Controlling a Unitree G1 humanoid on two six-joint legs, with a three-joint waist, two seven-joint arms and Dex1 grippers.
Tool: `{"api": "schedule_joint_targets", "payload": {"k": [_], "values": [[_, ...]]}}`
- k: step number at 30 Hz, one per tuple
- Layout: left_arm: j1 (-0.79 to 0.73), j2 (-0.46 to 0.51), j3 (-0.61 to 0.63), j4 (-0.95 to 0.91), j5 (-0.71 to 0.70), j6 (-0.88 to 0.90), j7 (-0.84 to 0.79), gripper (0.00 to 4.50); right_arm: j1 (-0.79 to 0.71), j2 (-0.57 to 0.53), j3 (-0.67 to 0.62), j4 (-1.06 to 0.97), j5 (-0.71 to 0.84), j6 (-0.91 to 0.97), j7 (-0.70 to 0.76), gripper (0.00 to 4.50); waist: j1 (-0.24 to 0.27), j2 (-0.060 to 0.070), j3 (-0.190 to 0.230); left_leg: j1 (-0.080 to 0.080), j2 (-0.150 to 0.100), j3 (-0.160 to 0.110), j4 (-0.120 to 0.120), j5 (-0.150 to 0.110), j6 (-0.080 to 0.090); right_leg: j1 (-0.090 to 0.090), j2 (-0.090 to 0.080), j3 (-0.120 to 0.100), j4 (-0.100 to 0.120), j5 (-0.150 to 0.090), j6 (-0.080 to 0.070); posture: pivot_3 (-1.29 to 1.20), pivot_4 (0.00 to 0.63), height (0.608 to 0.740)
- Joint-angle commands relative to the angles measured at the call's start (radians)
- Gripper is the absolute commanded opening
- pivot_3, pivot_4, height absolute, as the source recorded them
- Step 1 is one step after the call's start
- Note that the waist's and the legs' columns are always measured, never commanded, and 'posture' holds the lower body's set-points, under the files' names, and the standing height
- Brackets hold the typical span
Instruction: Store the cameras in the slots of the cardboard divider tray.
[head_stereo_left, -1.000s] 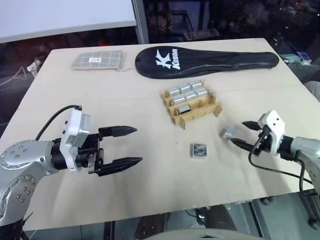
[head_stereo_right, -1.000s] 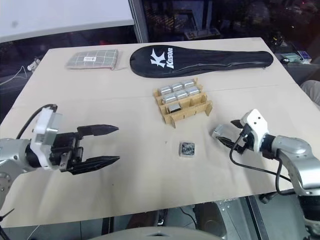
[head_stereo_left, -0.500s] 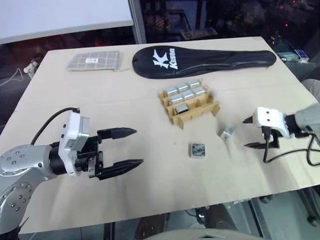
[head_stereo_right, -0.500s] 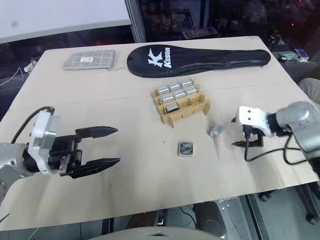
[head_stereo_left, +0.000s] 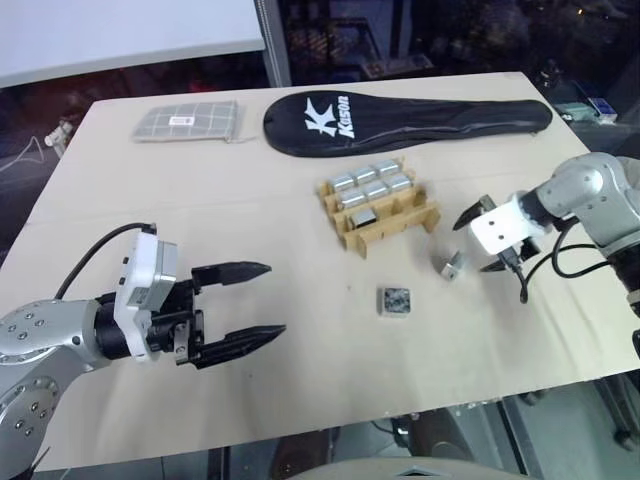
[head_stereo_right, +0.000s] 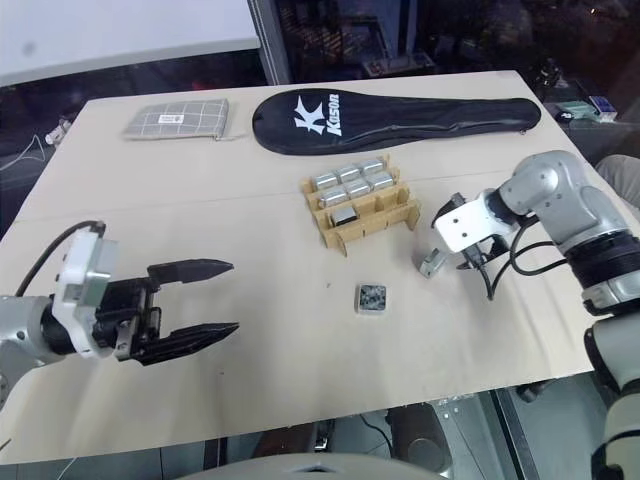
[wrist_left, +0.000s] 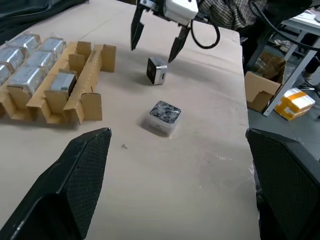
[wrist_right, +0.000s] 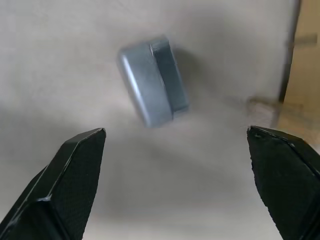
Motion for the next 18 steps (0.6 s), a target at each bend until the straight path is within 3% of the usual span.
{"api": "schedule_joint_targets", "payload": {"k": [1, 8, 11, 17, 18], "values": [[0.005, -0.001, 0.019, -0.023, -0.008, -0.019, 0.002, 4.46, -0.039, 0.002, -0.003, -0.031, 0.000, -0.044, 0.055, 4.50, 0.000, 0.000, 0.000, 0.000, 0.000, 0.000, 0.000, 0.000, 0.000, 0.000, 0.000, 0.000, 0.000, 0.000, 0.000, 0.00, 0.150, 0.740], [0.014, -0.001, 0.018, -0.011, 0.008, -0.034, -0.010, 4.46, -0.036, 0.018, 0.015, -0.011, -0.038, -0.120, 0.031, 4.50, 0.000, 0.000, 0.000, 0.000, 0.000, -0.001, 0.000, 0.000, 0.000, 0.000, 0.000, 0.000, 0.000, 0.000, 0.000, 0.00, 0.150, 0.740], [0.019, -0.002, 0.017, -0.008, 0.014, -0.042, -0.015, 4.50, -0.039, 0.020, 0.014, -0.003, -0.041, -0.134, 0.033, 3.76, 0.000, 0.000, 0.000, 0.000, 0.000, -0.001, 0.000, 0.000, 0.000, 0.000, 0.000, 0.000, 0.000, 0.000, 0.000, 0.00, 0.150, 0.740], [0.031, -0.011, 0.014, -0.006, 0.028, -0.062, -0.016, 4.50, -0.029, 0.020, 0.010, -0.016, -0.018, -0.128, 0.056, 0.77, 0.000, 0.000, 0.000, 0.000, 0.000, -0.001, 0.000, 0.000, 0.000, 0.000, 0.000, 0.000, 0.000, 0.000, 0.000, 0.00, 0.150, 0.740], [0.031, -0.012, 0.013, -0.005, 0.028, -0.064, -0.016, 4.50, -0.025, 0.020, 0.011, -0.023, -0.014, -0.128, 0.060, 0.61, -0.001, 0.000, 0.000, 0.001, 0.000, -0.001, 0.000, 0.000, 0.000, 0.000, 0.000, 0.000, 0.000, 0.000, -0.001, 0.00, 0.150, 0.740]]}}
